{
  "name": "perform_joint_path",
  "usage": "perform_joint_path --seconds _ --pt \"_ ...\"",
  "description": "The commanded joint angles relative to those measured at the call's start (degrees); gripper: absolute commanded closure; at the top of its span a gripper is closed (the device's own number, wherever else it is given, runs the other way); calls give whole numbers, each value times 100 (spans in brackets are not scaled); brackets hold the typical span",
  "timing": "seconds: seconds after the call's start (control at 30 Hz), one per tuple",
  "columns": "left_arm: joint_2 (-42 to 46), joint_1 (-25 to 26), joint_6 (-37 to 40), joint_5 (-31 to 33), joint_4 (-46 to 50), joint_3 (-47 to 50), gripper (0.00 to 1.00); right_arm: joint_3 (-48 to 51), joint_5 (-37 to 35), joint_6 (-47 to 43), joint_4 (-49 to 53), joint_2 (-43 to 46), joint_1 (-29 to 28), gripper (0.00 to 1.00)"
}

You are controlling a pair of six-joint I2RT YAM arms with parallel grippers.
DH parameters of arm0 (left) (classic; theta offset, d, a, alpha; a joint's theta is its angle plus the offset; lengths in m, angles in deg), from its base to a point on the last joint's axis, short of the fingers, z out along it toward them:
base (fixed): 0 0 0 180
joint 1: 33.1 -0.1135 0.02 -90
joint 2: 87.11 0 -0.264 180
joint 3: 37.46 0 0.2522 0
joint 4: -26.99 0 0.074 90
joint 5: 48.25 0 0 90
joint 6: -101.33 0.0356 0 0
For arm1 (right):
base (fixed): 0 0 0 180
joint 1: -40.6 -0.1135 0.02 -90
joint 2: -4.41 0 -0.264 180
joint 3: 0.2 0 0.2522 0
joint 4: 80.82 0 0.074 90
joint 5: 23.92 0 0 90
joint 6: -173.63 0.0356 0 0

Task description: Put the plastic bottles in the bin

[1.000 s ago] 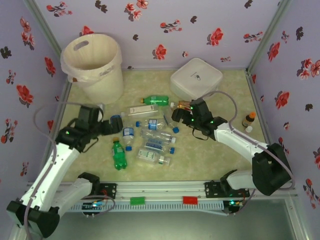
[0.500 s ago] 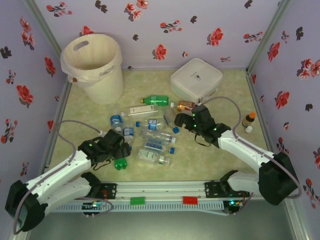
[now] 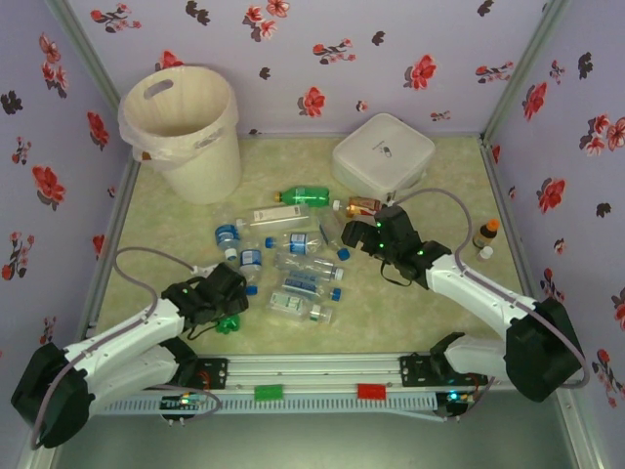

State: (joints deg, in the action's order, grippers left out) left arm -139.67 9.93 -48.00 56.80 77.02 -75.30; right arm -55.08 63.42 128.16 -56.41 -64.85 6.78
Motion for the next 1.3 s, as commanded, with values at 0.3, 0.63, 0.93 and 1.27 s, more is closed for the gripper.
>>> perform_joint_path --seconds 0.3,0.63,0.93,1.27 --pt "466 31 -145 537 -15 128 60 -125 -253 -207 252 44 -41 0" --pt "769 -232 1199 1322 -532 -1137 65 -359 -170 -284 286 -240 -45 0" --pt "-102 -761 2950 1167 -2626 -2326 65 -581 -157 -234 434 -492 -45 0" --pt "-1678 -1783 4052 -218 -3158 -4525 64 -812 -200 -234 528 -669 -45 0"
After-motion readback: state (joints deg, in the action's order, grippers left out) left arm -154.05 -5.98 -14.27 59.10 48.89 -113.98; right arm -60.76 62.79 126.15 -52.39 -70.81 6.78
